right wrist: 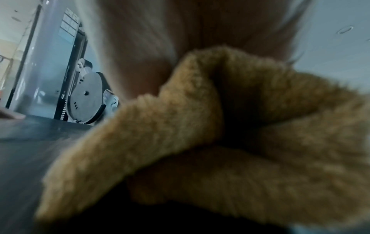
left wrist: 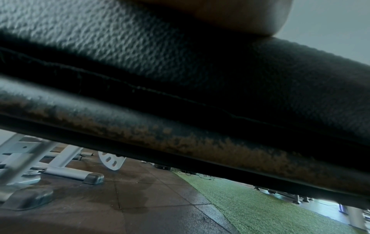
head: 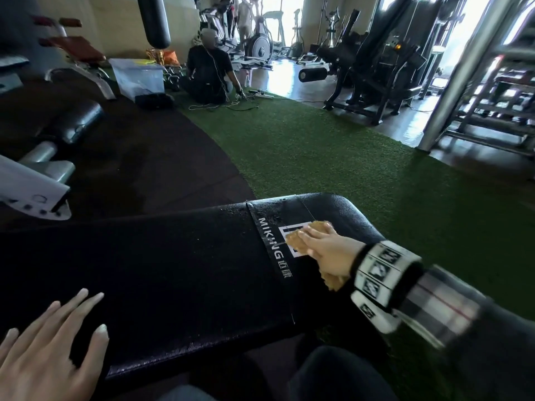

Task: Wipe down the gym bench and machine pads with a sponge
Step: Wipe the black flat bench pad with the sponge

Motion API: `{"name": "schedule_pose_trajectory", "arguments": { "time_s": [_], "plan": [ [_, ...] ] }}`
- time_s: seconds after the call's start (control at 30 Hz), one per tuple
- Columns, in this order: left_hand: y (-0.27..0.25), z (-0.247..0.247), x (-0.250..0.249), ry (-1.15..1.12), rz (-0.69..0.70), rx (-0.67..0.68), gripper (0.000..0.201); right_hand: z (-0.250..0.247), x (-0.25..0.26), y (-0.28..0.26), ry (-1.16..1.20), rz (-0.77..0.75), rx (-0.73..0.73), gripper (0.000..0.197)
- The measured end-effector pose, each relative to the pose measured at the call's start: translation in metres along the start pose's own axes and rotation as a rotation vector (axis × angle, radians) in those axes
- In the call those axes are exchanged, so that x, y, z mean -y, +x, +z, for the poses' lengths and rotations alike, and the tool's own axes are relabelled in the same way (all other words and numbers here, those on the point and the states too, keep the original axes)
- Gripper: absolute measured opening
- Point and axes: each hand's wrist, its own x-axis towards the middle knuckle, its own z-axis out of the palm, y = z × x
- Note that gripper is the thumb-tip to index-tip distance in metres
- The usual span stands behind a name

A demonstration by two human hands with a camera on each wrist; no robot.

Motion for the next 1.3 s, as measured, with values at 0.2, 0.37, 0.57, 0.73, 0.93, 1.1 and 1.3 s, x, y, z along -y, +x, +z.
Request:
{"name": "schedule_pose_trajectory", "arguments": {
  "time_s": [0.2, 0.37, 0.57, 0.73, 0.93, 1.1, 1.3],
  "plan": [
    [0.007, 0.006, 0.009, 0.068, 0.033, 0.009, 0.056, -0.004, 0.038, 0.011, 0.084, -0.202, -0.025, 0.057],
    [0.005, 0.004, 0.002, 0.052, 0.01, -0.025, 0.052, 0.012, 0.009, -0.021, 0.182, -0.268, -0.007, 0.054],
    [0.007, -0.001, -0.005, 0.07, 0.005, -0.022, 0.052, -0.001, -0.005, 0.005, 0.023, -0.068, 0.031, 0.056],
    [0.005, 0.0, -0.006, 0.078, -0.007, -0.021, 0.053, -0.019, 0.027, 0.023, 0.002, -0.089, 0.048, 0.053],
    [0.005, -0.001, -0.008, 0.043, -0.012, -0.016, 0.052, 0.002, 0.019, -0.006, 0.171, -0.239, 0.003, 0.052],
    [0.004, -0.01, -0.022, 0.069, -0.03, -0.003, 0.053, 0.005, -0.016, -0.002, 0.137, -0.16, -0.02, 0.053],
    [0.002, -0.016, -0.03, 0.131, -0.045, 0.011, 0.053, -0.031, 0.008, 0.05, -0.014, 0.035, 0.024, 0.056]
  ]
}}
